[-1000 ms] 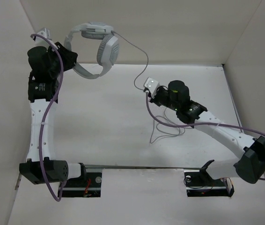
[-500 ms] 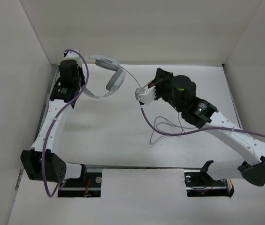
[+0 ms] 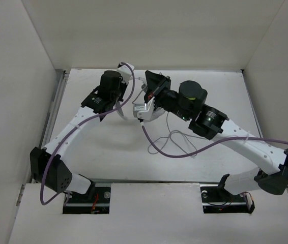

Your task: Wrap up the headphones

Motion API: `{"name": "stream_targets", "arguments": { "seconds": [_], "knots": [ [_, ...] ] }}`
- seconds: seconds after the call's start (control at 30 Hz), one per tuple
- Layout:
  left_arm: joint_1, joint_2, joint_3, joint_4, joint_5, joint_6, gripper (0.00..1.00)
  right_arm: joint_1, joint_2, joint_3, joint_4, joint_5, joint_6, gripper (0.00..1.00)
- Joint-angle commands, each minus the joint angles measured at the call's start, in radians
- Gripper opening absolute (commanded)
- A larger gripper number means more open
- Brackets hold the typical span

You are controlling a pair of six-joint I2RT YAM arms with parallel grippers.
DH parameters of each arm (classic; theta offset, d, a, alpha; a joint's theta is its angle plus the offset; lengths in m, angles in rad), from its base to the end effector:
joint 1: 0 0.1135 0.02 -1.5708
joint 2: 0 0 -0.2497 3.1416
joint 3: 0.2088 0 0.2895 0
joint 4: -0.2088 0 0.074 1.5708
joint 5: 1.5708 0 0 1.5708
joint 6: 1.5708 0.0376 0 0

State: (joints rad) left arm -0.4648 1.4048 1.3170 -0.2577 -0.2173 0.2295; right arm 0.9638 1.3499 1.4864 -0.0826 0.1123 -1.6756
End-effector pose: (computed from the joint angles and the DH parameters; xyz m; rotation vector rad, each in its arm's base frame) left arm 0.3346 -0.1587 0.3572 0.5101 1.8387 0.0491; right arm 0.2025 0.2842 0.4611 -1.4788 0.4743 -0.6518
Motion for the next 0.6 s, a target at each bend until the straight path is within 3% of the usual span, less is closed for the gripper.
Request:
{"name": "stream_targets", "arguments": {
  "seconds": [0.0,0.4,0.57],
  "knots": [
    [-0.073,-0.044,0.099,0.139,0.033,0.037,0.0,-0.042,0.012,0.026,0.04,-0.085,0.12,0.0],
    [-0.143,-0.112,0.103,0.146,0.134,0.025,0.0,-0.332,0.067,0.07,0.038,-0.204,0.362,0.0],
    [-0.179,-0.116,0.171,0.12,0.188,0.011,0.0,-0.382,0.112,0.129,0.007,-0.272,0.441,0.0]
  ]
}}
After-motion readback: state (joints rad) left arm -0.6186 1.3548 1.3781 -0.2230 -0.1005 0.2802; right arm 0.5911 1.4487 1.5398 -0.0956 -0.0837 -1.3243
